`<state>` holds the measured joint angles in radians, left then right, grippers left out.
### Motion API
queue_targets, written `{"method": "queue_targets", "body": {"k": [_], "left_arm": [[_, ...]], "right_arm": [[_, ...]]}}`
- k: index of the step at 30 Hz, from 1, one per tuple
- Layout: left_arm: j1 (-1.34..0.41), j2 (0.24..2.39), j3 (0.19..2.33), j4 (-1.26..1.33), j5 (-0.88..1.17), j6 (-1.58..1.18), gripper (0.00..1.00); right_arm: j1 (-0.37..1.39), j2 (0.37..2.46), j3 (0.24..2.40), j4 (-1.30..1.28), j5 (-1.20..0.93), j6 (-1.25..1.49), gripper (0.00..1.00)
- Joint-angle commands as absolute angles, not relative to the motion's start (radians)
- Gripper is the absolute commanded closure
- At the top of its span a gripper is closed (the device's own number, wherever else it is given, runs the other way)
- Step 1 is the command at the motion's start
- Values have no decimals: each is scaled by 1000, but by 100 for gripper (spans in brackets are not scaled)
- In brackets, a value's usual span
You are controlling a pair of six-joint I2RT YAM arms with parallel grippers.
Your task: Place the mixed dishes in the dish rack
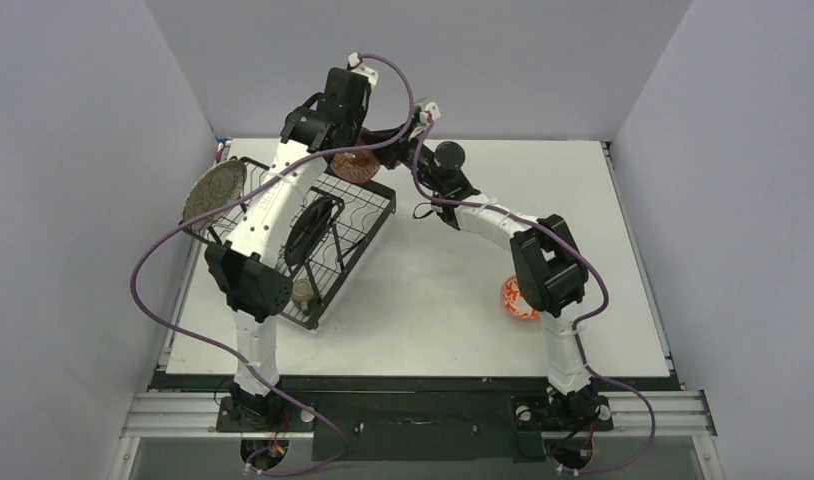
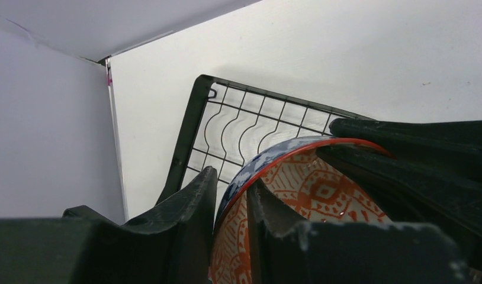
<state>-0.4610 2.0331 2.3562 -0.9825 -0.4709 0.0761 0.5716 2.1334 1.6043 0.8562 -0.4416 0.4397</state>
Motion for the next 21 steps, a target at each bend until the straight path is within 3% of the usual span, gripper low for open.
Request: {"method": "queue_targets", "body": {"k": [1, 4, 7, 11, 13, 17, 21], "left_arm": [[-430, 2020, 2341, -925, -496, 73, 83], [-425, 2013, 2317, -913, -499, 89, 99], [-421, 1978, 2261, -849, -532, 113, 100], [-422, 1906, 2083, -681, -611, 175, 100], [-422, 1890, 2032, -614, -654, 211, 100], [-420, 1893, 1989, -548, -712, 252, 100], [-422, 1903, 1920, -450, -782, 325, 100]], "right_arm": [[590, 2058, 1641, 1014, -481, 464, 100], [595, 2061, 1644, 1009, -477, 466, 100], [600, 2061, 1657, 953, -447, 455, 100], [608, 2042, 1664, 791, -364, 400, 64], [606, 2029, 1646, 736, -320, 394, 55], [589, 1986, 1573, 726, -253, 416, 43], [557, 1937, 1506, 661, -159, 455, 43]]}}
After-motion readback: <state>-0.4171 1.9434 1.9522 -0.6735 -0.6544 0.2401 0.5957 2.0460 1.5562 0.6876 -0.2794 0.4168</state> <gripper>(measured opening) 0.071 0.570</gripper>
